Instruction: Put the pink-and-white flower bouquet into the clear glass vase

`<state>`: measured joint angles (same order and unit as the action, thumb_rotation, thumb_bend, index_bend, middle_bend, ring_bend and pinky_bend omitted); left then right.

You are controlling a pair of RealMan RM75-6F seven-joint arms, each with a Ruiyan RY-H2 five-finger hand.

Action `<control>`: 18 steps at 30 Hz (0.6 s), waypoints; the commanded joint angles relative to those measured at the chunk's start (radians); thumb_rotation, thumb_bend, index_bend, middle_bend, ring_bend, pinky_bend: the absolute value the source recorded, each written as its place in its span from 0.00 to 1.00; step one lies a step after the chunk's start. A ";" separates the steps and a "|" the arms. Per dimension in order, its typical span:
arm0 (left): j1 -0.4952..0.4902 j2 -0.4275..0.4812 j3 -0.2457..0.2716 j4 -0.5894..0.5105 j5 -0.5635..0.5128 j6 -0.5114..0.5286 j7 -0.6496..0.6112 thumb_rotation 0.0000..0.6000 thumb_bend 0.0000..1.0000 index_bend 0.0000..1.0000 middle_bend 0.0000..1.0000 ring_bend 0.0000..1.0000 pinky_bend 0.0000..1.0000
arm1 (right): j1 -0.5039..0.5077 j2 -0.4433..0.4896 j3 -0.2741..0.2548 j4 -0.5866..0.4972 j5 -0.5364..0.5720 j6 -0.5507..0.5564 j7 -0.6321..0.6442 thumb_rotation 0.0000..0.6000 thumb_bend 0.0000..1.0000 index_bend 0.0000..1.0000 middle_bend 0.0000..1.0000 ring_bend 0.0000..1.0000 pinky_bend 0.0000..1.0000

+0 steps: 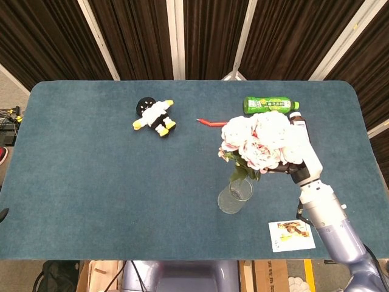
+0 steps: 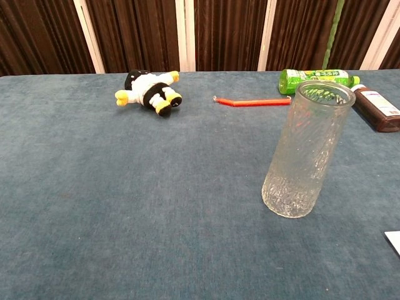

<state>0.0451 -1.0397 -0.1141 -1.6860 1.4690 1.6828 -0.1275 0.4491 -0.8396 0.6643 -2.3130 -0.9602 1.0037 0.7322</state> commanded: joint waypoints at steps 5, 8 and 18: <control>-0.001 -0.002 0.004 -0.005 0.007 -0.002 0.012 1.00 0.22 0.19 0.00 0.00 0.00 | -0.035 -0.056 -0.080 0.074 -0.117 -0.016 0.070 1.00 0.32 0.47 0.49 0.52 0.10; 0.001 -0.002 0.005 -0.005 0.008 0.001 0.014 1.00 0.22 0.19 0.00 0.00 0.00 | -0.035 -0.071 -0.100 0.103 -0.139 -0.028 0.092 1.00 0.32 0.47 0.49 0.52 0.10; 0.000 -0.001 0.005 -0.007 0.007 -0.003 0.015 1.00 0.22 0.19 0.00 0.00 0.00 | -0.032 -0.126 -0.159 0.187 -0.217 -0.048 0.153 1.00 0.32 0.47 0.49 0.52 0.10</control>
<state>0.0448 -1.0408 -0.1090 -1.6924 1.4755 1.6792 -0.1122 0.4156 -0.9580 0.5132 -2.1340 -1.1677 0.9594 0.8788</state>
